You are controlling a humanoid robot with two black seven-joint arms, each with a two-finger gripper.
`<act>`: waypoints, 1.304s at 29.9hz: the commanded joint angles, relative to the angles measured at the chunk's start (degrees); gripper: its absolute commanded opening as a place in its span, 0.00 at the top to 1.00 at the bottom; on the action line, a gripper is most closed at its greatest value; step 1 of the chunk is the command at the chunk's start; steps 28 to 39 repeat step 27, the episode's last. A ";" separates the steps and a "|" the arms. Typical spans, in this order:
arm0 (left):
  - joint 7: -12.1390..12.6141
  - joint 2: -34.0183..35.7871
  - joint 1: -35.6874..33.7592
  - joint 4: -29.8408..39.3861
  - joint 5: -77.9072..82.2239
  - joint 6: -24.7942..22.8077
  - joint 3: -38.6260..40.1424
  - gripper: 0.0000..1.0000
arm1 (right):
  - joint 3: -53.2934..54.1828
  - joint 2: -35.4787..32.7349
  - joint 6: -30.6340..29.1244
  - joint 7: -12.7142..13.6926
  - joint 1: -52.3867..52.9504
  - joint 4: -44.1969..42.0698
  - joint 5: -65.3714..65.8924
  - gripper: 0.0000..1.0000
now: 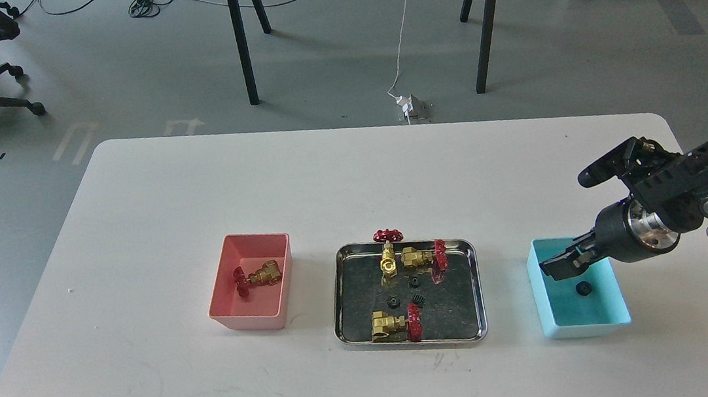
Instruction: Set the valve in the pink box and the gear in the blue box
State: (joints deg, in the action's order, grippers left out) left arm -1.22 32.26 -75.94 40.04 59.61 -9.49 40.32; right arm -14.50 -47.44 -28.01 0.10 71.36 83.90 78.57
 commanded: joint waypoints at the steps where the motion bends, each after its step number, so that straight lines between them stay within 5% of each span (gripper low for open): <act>1: 0.08 -0.09 0.35 0.04 -0.02 -0.09 -0.07 0.02 | 12.61 -0.29 0.01 0.34 0.18 -2.33 -14.45 0.08; 4: 0.60 -0.09 0.79 0.48 -0.28 -1.67 -0.24 0.02 | 23.78 0.06 2.68 1.74 -0.08 -9.00 -26.86 0.08; 9: 1.22 -2.01 2.02 0.66 -1.16 -4.84 -0.16 0.03 | 34.87 4.70 19.54 4.03 -0.62 -22.79 -42.60 0.08; 20: 1.40 -6.59 3.70 1.80 -1.43 -4.93 -0.16 0.03 | 41.31 19.03 46.01 5.18 -1.40 -40.74 -50.18 0.07; 39: 1.75 -6.86 3.70 2.24 -1.43 -5.02 -0.16 0.02 | 41.30 21.68 48.58 4.65 -1.32 -40.75 -50.45 0.01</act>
